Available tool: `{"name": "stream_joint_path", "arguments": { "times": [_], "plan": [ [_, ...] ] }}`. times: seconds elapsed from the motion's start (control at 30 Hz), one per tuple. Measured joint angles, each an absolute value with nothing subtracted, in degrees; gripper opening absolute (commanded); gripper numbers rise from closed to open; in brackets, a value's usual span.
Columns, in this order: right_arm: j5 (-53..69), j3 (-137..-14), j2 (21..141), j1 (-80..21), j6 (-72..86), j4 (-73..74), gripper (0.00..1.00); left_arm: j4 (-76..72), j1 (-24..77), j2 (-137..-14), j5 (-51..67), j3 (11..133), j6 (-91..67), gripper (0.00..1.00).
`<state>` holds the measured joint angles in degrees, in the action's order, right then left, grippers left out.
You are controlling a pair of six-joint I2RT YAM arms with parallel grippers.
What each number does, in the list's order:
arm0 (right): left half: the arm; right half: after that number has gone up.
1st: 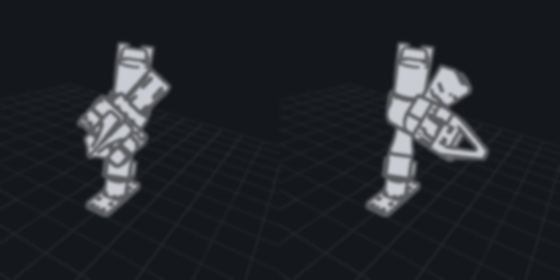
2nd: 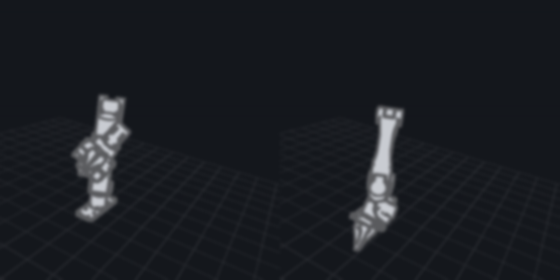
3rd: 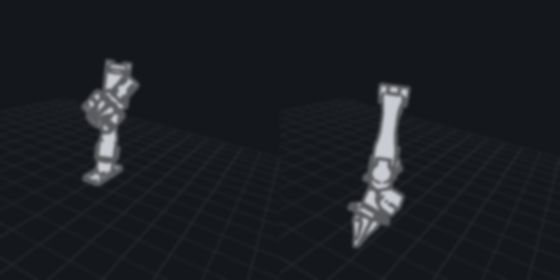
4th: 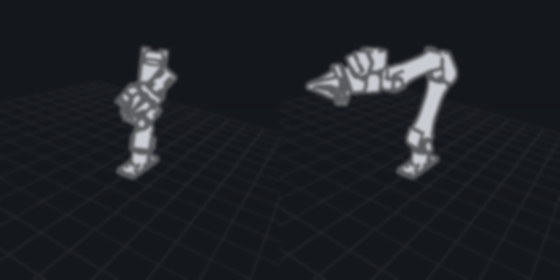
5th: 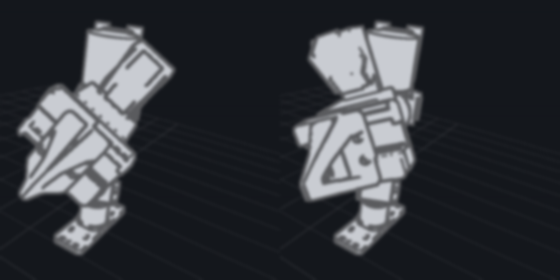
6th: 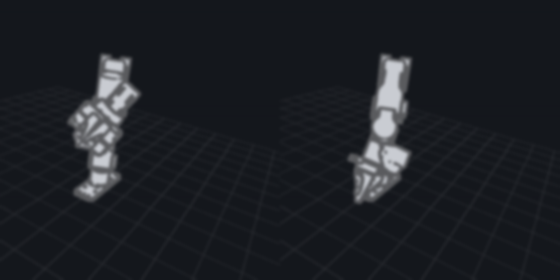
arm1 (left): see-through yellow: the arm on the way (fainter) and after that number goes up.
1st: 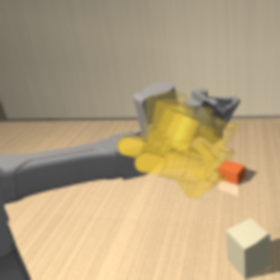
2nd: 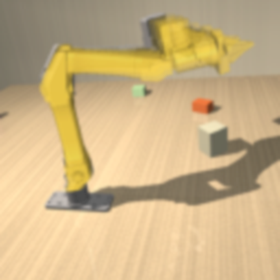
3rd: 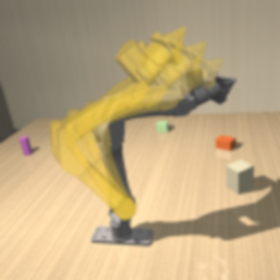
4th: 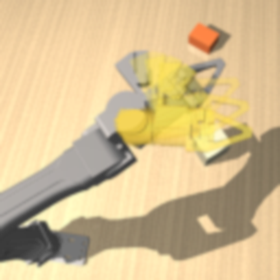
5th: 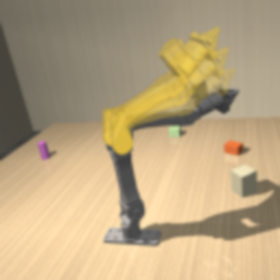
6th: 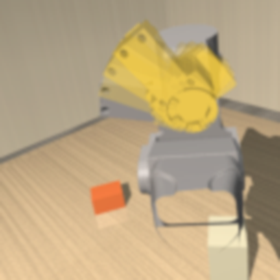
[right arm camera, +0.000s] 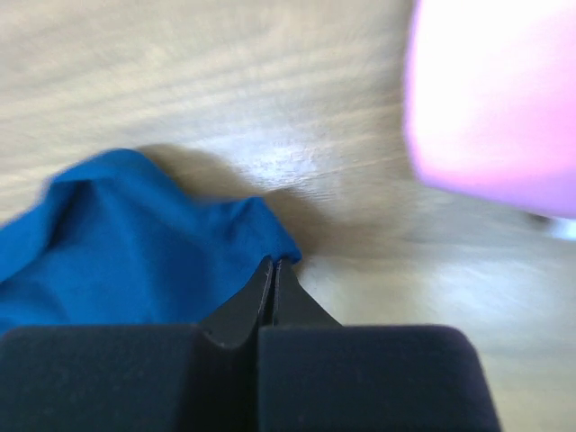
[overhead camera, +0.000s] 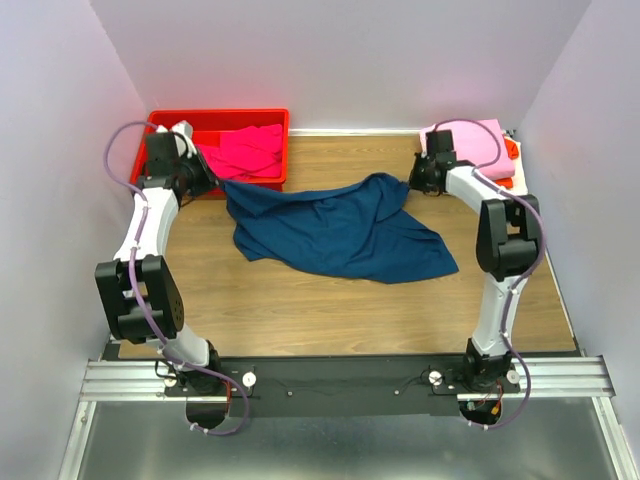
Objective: Fold and stack the t-shirts
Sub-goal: Flatten the tshirt out
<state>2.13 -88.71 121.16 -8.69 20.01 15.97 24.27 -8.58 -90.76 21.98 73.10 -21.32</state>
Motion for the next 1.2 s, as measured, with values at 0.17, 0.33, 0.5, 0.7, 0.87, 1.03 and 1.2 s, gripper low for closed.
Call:
{"name": "stream_joint_path", "arguments": {
  "times": [0.17,0.33,0.5,0.7,0.87,1.03,1.2],
  "plan": [
    [-1.3,-90.96,111.7,-7.44,19.62,17.26,0.0,20.16,-8.62,-90.28,22.81,80.71,-23.55,0.0],
    [-4.01,-98.52,101.27,-6.22,17.65,16.99,0.0,14.72,-8.75,-89.82,26.13,88.92,-27.59,0.0],
    [-5.54,-106.83,95.24,-6.13,14.55,15.99,0.01,7.55,-8.91,-89.78,30.13,97.47,-32.21,0.0],
    [-6.9,-114.17,91.09,-6.2,9.47,16.4,0.0,-1.43,-9.13,-87.22,32.75,102.61,-36.6,0.0],
    [-7.09,-116.46,86.32,-6.2,5.63,16.19,0.0,-8.91,-10.39,-81.36,33.21,103.37,-39.35,0.0],
    [-7.09,-116.4,79.13,-6.2,2.22,14.13,0.0,-13.08,-11.99,-75.9,33.28,106.45,-39.9,0.0],
    [-7.35,-116.42,72.79,-6.2,-0.14,10.72,0.0,-15.57,-13.17,-71.05,32.97,108.75,-39.68,0.0]
  ]
}}
